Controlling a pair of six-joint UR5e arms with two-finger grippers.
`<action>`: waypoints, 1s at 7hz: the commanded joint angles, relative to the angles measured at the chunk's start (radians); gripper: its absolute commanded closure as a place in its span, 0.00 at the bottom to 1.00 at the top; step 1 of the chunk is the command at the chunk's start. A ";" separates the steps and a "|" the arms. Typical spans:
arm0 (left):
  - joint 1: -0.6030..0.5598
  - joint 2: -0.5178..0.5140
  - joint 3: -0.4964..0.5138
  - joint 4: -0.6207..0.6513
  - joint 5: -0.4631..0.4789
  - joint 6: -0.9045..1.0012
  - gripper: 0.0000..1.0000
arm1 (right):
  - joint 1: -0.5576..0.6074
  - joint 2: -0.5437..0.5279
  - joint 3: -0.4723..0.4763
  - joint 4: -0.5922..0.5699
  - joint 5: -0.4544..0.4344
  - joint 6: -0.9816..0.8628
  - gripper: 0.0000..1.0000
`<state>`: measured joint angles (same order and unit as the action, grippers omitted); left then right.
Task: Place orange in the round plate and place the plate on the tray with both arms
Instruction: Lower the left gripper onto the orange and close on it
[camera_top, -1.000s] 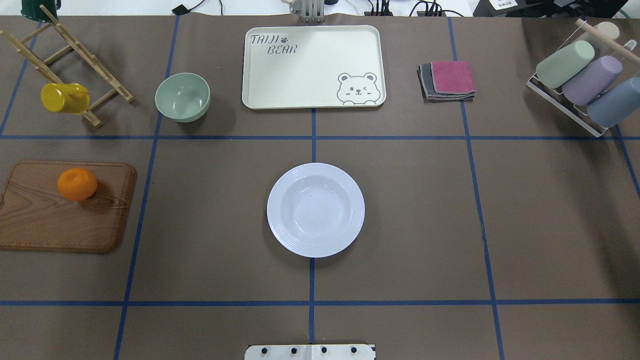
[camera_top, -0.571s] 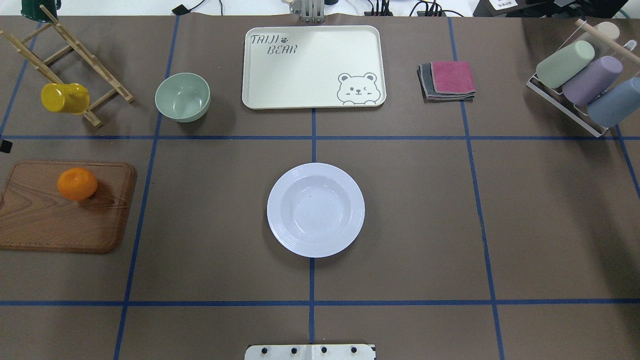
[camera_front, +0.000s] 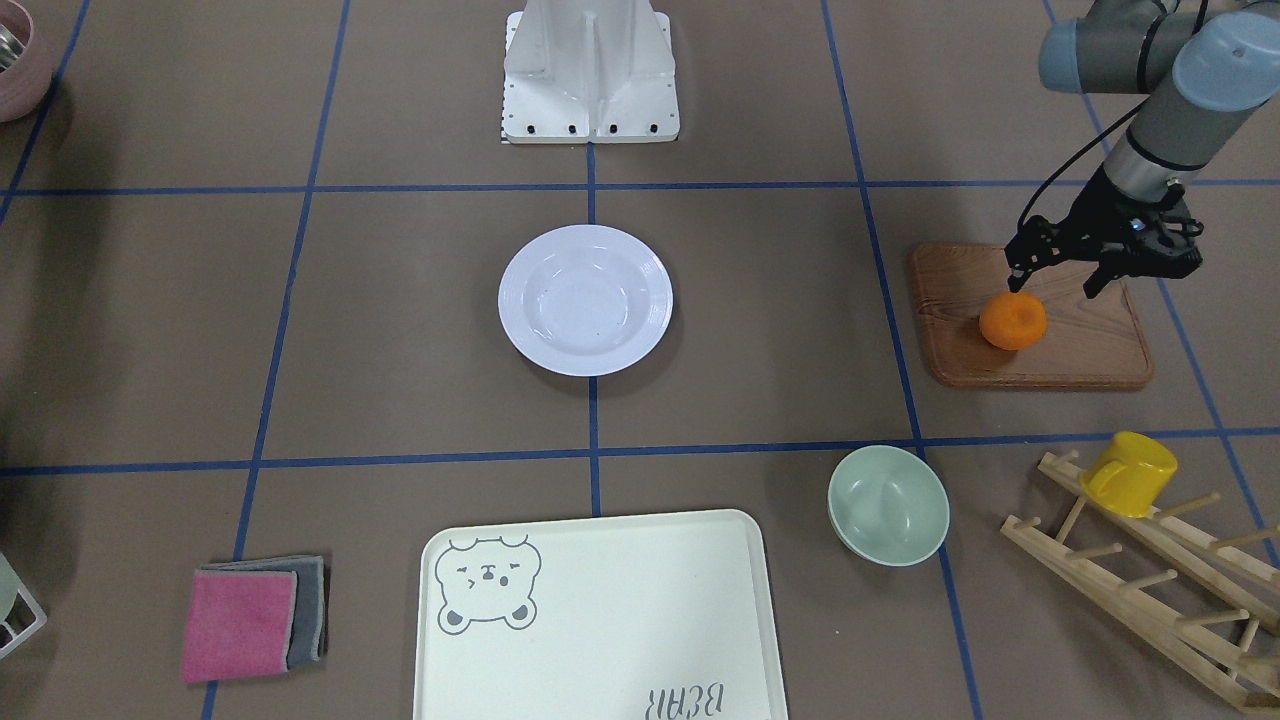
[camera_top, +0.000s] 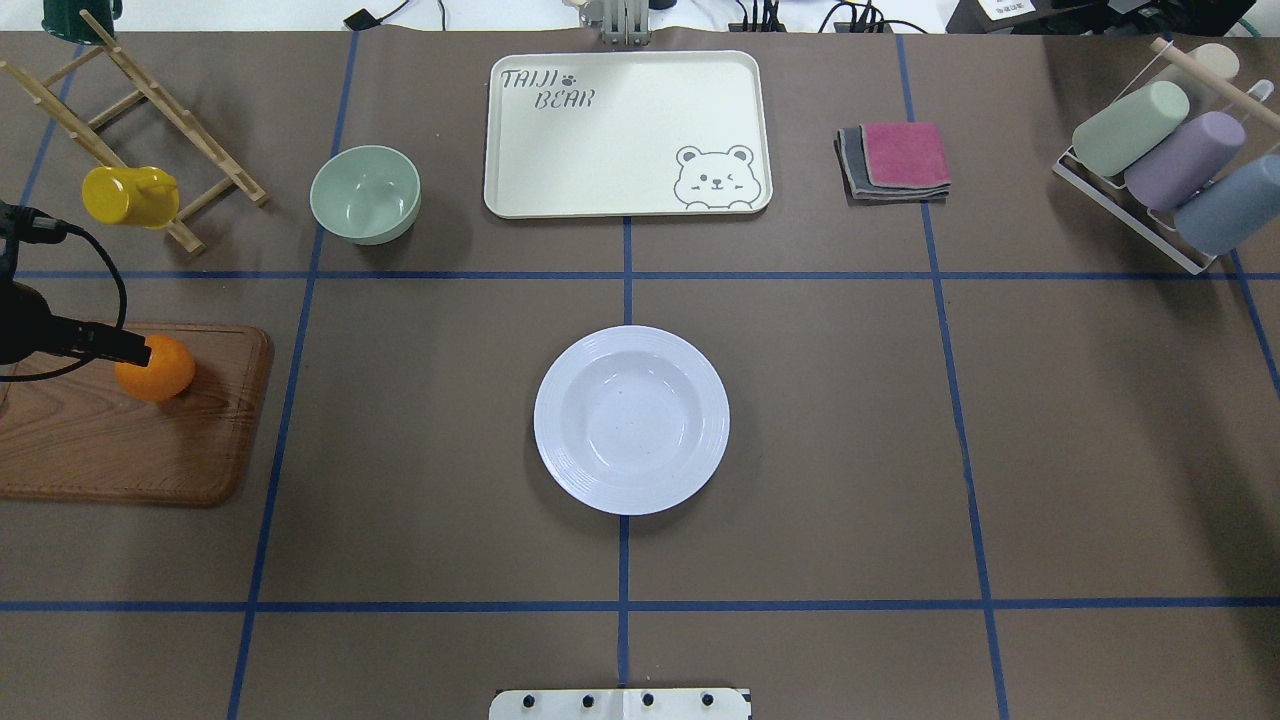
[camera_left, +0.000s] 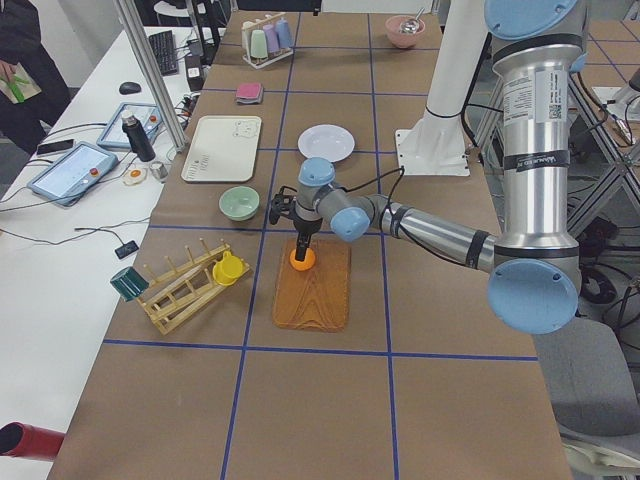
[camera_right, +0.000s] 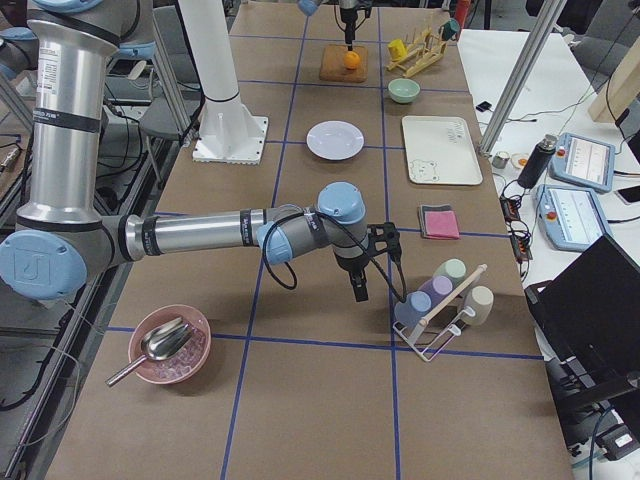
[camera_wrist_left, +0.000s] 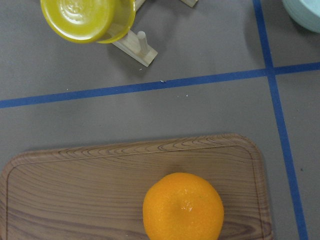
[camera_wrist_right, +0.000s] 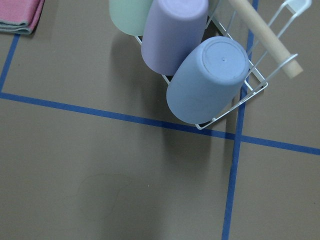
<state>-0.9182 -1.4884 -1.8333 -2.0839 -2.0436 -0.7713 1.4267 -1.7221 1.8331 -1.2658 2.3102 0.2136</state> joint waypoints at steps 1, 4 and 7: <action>0.021 -0.032 0.074 -0.071 0.010 -0.014 0.01 | 0.000 -0.001 0.000 0.000 0.000 -0.005 0.00; 0.028 -0.047 0.101 -0.071 0.009 -0.014 0.01 | 0.000 -0.002 0.000 0.000 -0.002 -0.005 0.00; 0.067 -0.049 0.111 -0.070 0.023 -0.022 0.01 | 0.000 -0.004 -0.001 0.000 -0.011 -0.005 0.00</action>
<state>-0.8632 -1.5360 -1.7222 -2.1542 -2.0234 -0.7864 1.4266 -1.7255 1.8323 -1.2655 2.3060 0.2086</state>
